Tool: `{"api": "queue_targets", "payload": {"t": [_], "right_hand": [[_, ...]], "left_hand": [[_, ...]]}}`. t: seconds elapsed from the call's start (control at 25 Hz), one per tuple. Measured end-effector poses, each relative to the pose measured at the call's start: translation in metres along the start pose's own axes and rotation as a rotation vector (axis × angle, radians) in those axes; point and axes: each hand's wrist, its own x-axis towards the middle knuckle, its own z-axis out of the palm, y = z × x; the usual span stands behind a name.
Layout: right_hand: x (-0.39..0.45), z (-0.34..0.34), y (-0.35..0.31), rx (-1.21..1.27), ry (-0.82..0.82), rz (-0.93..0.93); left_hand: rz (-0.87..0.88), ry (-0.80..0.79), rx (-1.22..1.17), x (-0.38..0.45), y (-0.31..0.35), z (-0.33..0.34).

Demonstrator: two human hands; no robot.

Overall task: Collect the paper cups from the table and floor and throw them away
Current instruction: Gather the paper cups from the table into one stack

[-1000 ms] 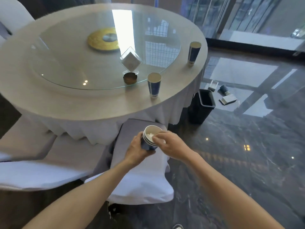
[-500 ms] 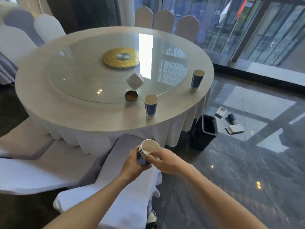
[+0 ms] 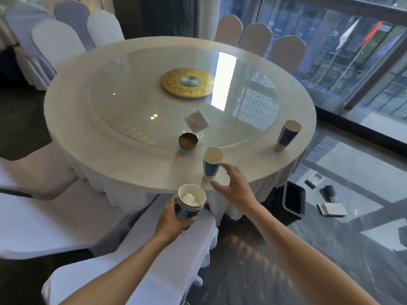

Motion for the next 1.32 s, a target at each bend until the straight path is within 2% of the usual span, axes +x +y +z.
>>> {"api": "queue_targets", "payload": {"t": [0.24,0.48,0.8,1.04,1.2,1.32], "right_hand": [[0.082,0.002,0.035,-0.273,-0.181,-0.066],[0.148,0.013,0.065,-0.255,-0.38,-0.104],[0.182,0.02,0.093,0.014,-0.389,-0.029],[0.19,-0.002,0.1,0.162,-0.355,-0.016],[0.186,-0.032,0.118,0.212,-0.301,0.029],[0.185,-0.058,0.133,0.236,-0.274,0.079]], "left_hand": [[-0.092,0.185,-0.063,0.031,0.002,0.007],[-0.138,0.364,-0.12,0.052,0.034,0.038],[-0.111,0.488,-0.126,0.083,0.089,0.056],[-0.075,0.554,-0.125,0.127,0.124,0.043],[0.038,0.527,-0.199,0.167,0.173,0.045],[0.135,0.393,-0.245,0.197,0.209,0.07]]}}
